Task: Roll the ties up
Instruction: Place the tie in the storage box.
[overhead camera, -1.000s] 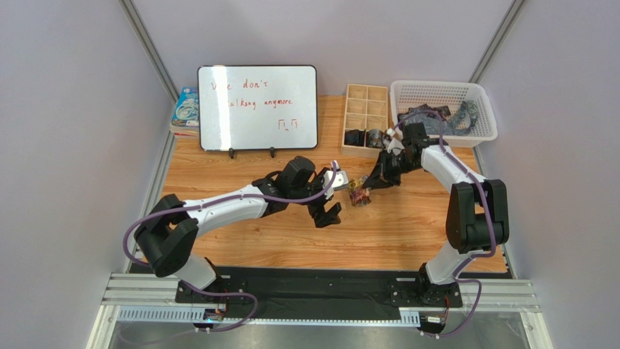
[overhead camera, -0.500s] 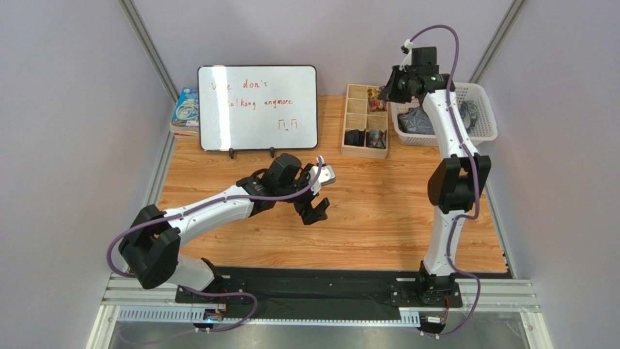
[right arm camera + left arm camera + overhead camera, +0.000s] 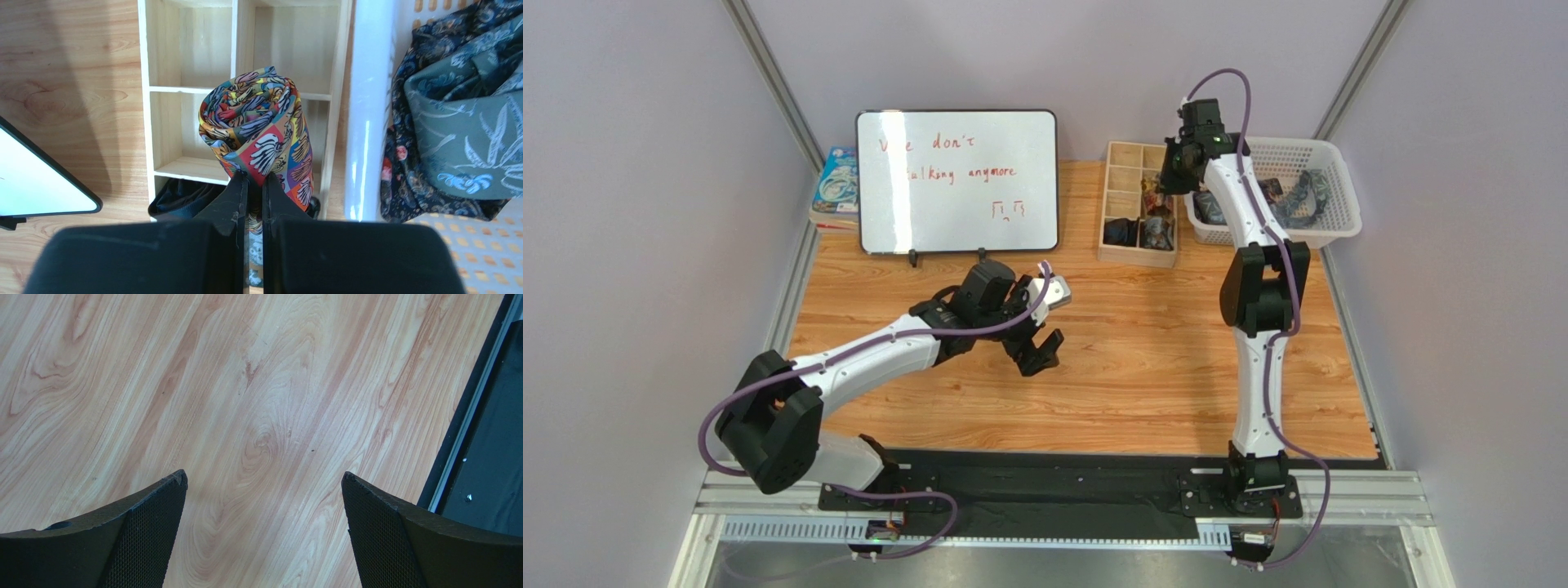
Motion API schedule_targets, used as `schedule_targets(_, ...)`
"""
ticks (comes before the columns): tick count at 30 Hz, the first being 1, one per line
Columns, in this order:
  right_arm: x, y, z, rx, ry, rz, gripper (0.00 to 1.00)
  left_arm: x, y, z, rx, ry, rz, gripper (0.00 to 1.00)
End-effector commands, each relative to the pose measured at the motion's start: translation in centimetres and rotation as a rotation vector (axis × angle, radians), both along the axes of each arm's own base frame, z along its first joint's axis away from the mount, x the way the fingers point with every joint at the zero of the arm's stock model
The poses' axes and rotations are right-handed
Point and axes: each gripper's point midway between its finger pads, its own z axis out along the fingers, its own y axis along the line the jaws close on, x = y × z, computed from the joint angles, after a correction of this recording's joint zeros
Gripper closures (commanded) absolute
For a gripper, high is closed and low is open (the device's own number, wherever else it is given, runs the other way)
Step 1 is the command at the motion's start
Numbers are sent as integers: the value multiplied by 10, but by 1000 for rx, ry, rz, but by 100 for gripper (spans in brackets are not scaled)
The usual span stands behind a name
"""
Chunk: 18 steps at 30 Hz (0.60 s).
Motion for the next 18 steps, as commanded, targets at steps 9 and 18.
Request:
schedule_targets(9, -25, -12, -41, -90, 158, -138, 100, 10, 5, 11, -40, -46, 13, 1)
schedule_targets(18, -7, -14, -73, -63, 174, -167, 100, 10, 8, 11, -34, -34, 34, 0)
